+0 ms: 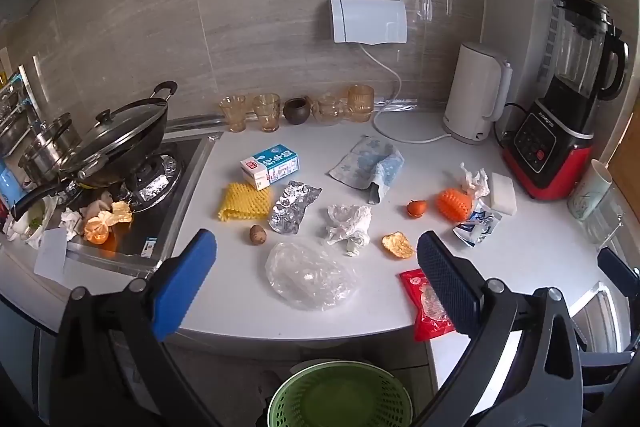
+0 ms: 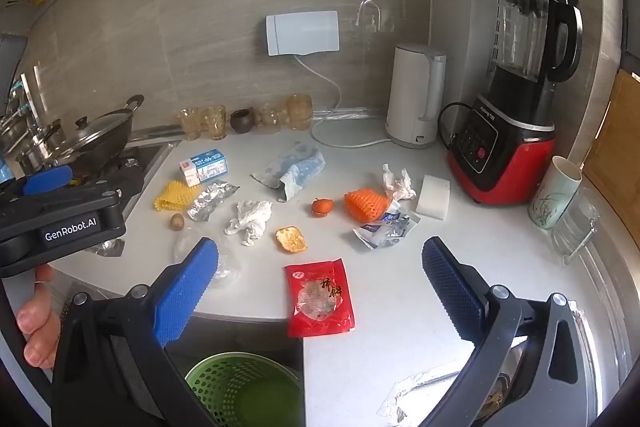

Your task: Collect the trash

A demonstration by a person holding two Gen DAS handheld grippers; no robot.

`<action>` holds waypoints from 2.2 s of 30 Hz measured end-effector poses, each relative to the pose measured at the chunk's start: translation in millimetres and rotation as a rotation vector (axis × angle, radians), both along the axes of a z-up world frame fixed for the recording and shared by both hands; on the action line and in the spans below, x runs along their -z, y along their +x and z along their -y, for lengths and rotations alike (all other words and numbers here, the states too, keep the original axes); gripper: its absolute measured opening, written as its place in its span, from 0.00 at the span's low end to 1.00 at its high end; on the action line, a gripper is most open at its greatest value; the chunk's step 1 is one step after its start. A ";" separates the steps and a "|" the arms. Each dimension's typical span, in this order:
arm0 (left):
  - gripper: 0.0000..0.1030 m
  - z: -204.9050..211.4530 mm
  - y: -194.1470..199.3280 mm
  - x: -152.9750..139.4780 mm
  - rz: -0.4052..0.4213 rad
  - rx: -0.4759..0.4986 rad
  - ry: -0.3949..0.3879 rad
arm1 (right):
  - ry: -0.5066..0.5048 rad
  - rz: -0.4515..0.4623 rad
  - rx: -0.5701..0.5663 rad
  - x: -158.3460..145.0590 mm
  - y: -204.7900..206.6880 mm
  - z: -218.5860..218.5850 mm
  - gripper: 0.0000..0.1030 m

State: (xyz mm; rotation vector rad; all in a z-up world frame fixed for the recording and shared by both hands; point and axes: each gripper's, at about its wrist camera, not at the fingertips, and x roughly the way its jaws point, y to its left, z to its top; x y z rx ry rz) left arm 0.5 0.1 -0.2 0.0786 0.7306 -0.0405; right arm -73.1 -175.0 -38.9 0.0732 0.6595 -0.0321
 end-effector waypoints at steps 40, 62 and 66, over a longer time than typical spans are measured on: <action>0.94 -2.9 -0.5 1.7 -0.007 0.002 -0.020 | -0.001 -0.018 -0.003 0.9 0.2 -3.8 0.98; 0.94 1.9 -6.0 5.0 -0.007 0.006 -0.022 | -0.003 -0.038 -0.006 5.6 0.5 -5.3 0.98; 0.94 3.2 -6.7 5.1 -0.007 0.007 -0.024 | -0.001 -0.041 -0.006 5.2 0.8 -5.9 0.98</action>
